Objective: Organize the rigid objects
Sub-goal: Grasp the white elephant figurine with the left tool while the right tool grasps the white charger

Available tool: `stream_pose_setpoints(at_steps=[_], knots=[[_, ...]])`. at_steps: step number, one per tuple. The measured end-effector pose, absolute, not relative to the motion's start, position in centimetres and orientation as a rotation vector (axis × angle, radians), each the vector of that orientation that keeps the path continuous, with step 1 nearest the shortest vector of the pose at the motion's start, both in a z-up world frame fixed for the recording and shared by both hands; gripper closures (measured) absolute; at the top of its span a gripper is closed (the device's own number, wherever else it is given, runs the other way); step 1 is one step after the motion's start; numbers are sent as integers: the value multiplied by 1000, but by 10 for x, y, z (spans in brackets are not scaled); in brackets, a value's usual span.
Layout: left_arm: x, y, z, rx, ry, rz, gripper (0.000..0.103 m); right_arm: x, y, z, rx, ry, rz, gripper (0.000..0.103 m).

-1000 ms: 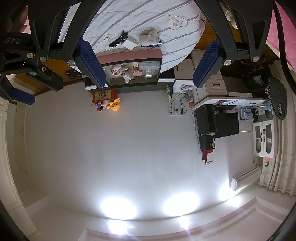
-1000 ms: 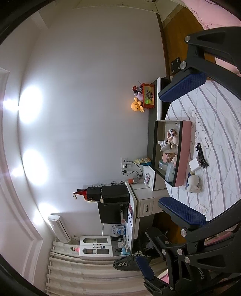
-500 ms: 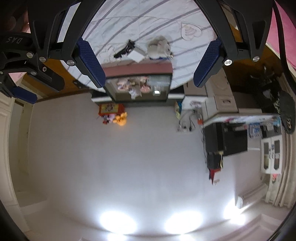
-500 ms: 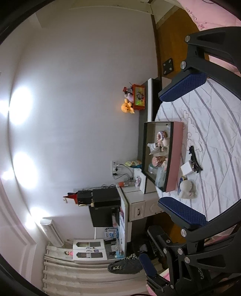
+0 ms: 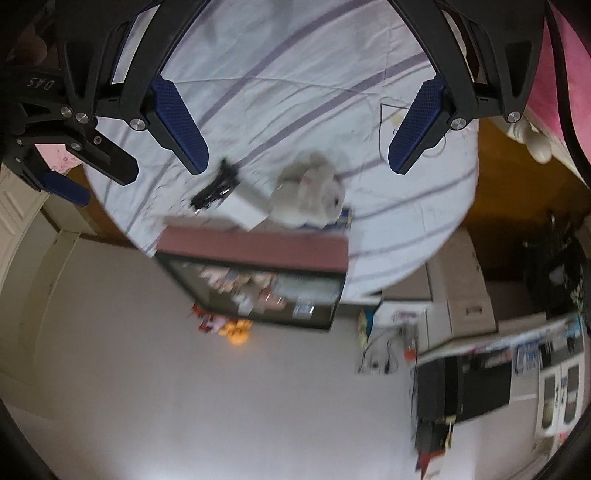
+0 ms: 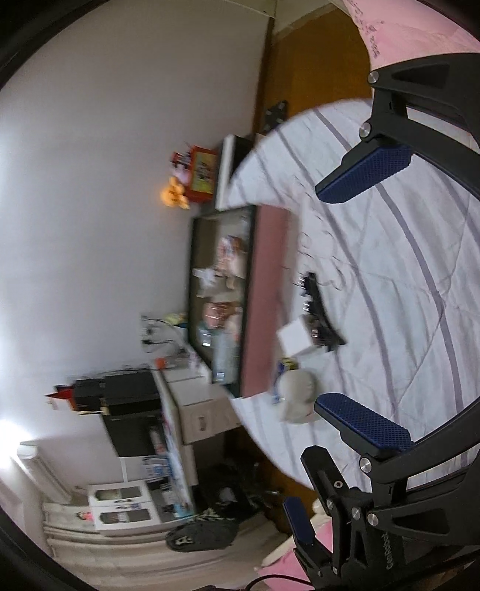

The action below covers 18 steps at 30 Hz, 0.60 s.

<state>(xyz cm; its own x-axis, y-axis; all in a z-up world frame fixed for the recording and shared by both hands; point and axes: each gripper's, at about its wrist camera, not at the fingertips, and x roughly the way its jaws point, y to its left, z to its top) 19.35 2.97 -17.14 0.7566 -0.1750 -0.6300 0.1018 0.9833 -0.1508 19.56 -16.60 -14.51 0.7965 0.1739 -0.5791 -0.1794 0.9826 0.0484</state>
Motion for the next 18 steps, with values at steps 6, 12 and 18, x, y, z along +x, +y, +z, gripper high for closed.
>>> stream_pose_setpoints(at_steps=[6, 12, 18], knots=[[229, 40, -196, -142, 771, -134, 3, 231, -163, -182, 5, 746, 192, 0], [278, 30, -218, -134, 888, -113, 3, 253, -167, -196, 9, 794, 172, 0], [299, 22, -228, -101, 912, -110, 26, 271, -168, -202, -10, 825, 163, 0]])
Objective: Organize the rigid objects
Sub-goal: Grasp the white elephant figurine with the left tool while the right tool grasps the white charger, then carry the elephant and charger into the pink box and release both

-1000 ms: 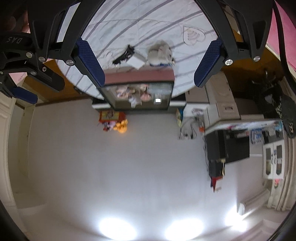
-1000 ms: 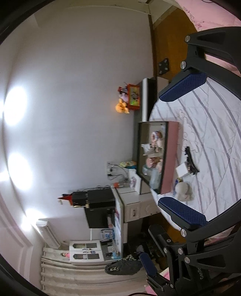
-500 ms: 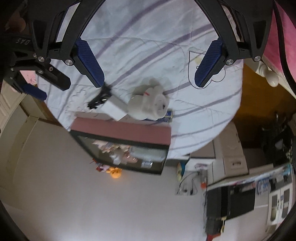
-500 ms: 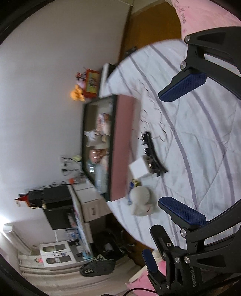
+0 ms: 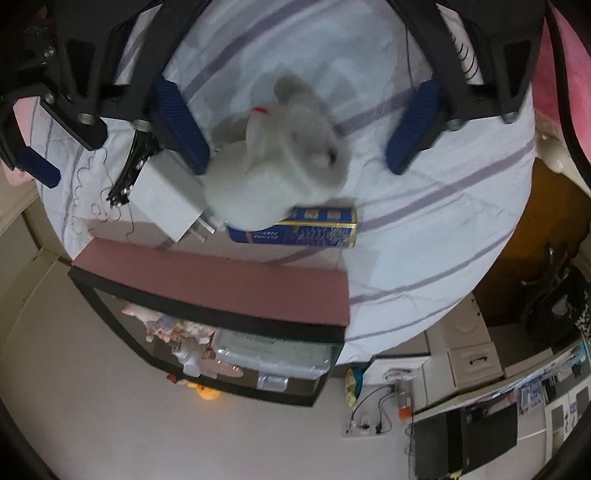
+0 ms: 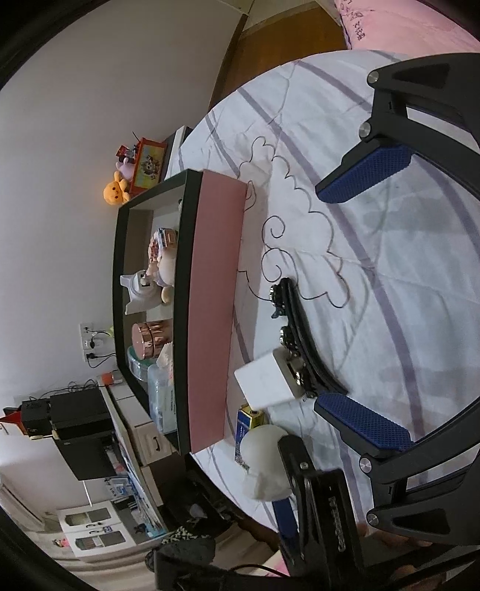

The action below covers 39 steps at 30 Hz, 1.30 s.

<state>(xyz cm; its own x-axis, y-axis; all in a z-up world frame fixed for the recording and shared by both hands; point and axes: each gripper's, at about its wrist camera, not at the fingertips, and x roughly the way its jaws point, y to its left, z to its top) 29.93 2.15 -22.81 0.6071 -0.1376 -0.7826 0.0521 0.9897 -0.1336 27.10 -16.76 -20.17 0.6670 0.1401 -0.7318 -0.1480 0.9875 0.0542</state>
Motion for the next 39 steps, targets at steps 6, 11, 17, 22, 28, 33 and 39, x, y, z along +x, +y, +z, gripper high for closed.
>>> stream_pose_setpoints(at_steps=[6, 11, 17, 22, 28, 33, 39], knots=[[285, 31, -221, -70, 880, -71, 32, 290, -152, -200, -56, 828, 191, 0], [280, 49, -216, -57, 864, -1, 32, 309, -124, -203, -141, 839, 246, 0], [281, 65, -218, -82, 872, 21, 32, 332, -97, -215, -194, 893, 326, 9], [282, 57, -214, -80, 859, -6, 32, 334, -92, -221, -185, 914, 363, 52], [275, 43, -191, -63, 786, -42, 32, 320, -110, -207, -101, 872, 373, 62], [278, 27, -171, -35, 744, -79, 32, 299, -128, -175, -51, 766, 374, 62], [293, 10, -150, -3, 703, -118, 32, 300, -143, -154, -45, 715, 362, 62]])
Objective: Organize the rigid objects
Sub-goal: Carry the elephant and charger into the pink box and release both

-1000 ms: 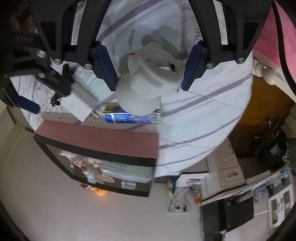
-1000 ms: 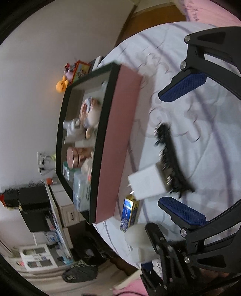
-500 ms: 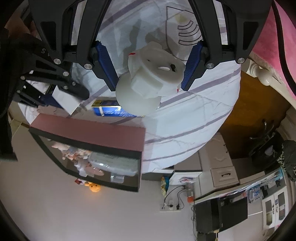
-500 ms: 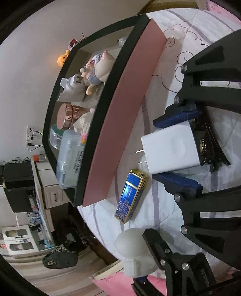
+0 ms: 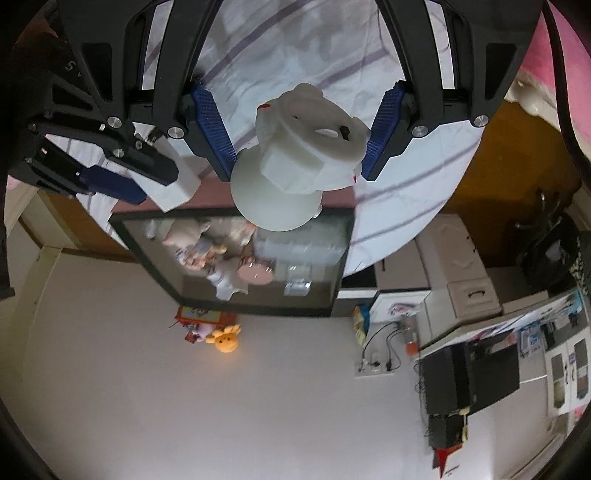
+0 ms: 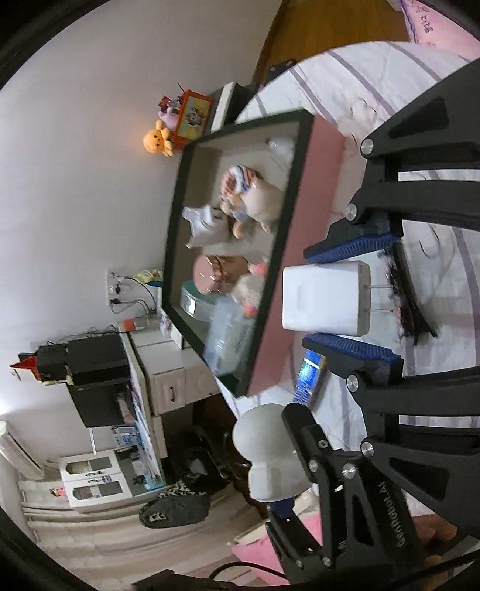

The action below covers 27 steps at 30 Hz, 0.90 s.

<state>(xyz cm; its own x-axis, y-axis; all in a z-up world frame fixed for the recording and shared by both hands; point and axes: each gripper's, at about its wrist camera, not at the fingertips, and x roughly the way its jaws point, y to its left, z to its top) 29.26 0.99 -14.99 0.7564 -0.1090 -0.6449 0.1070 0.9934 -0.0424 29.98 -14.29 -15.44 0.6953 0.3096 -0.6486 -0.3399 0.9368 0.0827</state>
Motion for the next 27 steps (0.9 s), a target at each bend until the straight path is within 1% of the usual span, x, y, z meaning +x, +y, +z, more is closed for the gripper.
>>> stream_pose_setpoints(at_steps=[7, 11, 12, 13, 15, 17, 19, 23, 25, 27], knots=[[339, -19, -126, 67, 668, -171, 33, 322, -166, -137, -18, 672, 341, 62], [388, -33, -118, 67, 695, -242, 35, 352, -178, -124, -22, 650, 310, 62], [403, -36, -118, 63, 707, -258, 38, 368, -183, -123, -15, 660, 302, 62], [417, -39, -118, 62, 713, -272, 45, 380, -187, -122, -10, 664, 294, 62], [444, -48, -120, 71, 742, -282, 50, 407, -193, -124, -16, 682, 264, 62], [471, -57, -127, 75, 767, -294, 49, 428, -199, -128, -2, 698, 254, 62], [493, -68, -139, 107, 803, -283, 55, 450, -201, -134, -1, 721, 241, 62], [515, -76, -160, 122, 850, -266, 55, 488, -203, -157, -1, 795, 217, 62], [518, -76, -165, 120, 859, -263, 45, 498, -206, -167, 11, 829, 203, 62], [516, -73, -164, 134, 846, -218, 39, 498, -209, -166, 32, 826, 198, 60]])
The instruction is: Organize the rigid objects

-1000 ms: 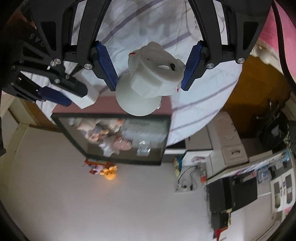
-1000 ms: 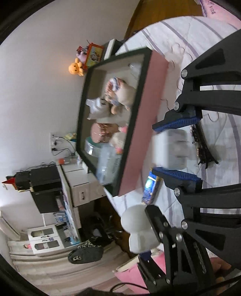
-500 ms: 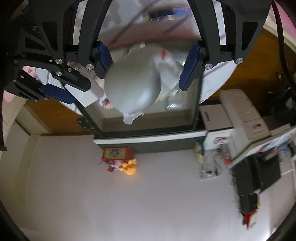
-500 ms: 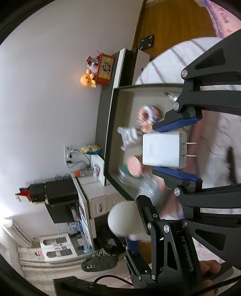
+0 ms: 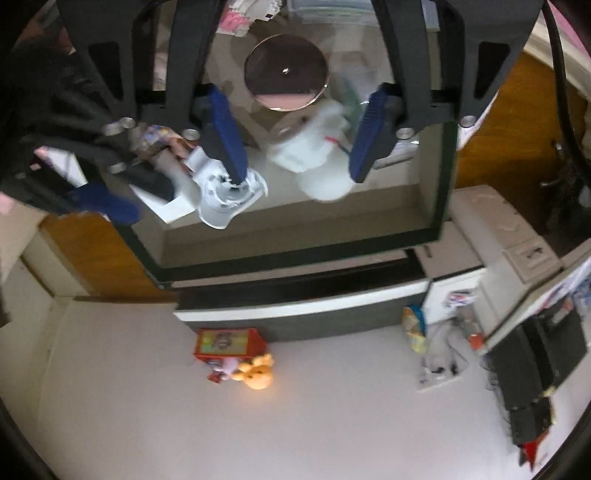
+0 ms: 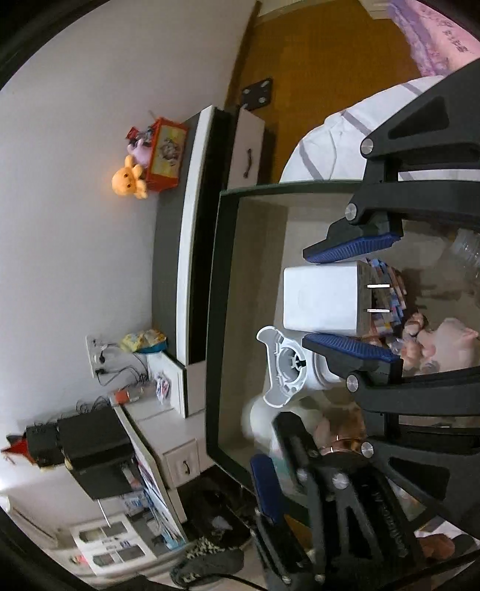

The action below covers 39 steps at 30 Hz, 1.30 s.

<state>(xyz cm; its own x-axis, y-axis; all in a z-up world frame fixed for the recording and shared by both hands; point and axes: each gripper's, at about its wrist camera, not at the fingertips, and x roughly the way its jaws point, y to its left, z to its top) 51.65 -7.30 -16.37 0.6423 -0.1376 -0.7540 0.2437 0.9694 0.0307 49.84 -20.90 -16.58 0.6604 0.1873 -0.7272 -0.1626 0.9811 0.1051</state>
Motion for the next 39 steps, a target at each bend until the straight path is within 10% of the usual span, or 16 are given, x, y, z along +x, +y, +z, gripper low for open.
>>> stream_pose_setpoints(at_steps=[4, 13, 39], knots=[[503, -57, -148, 75, 811, -201, 21, 486, -220, -150, 51, 759, 161, 13], [396, -30, -86, 41, 578, -180, 5, 403, -215, -99, 69, 615, 198, 0], [71, -6, -3, 48, 176, -89, 4, 99, -186, -11, 0, 231, 135, 0]])
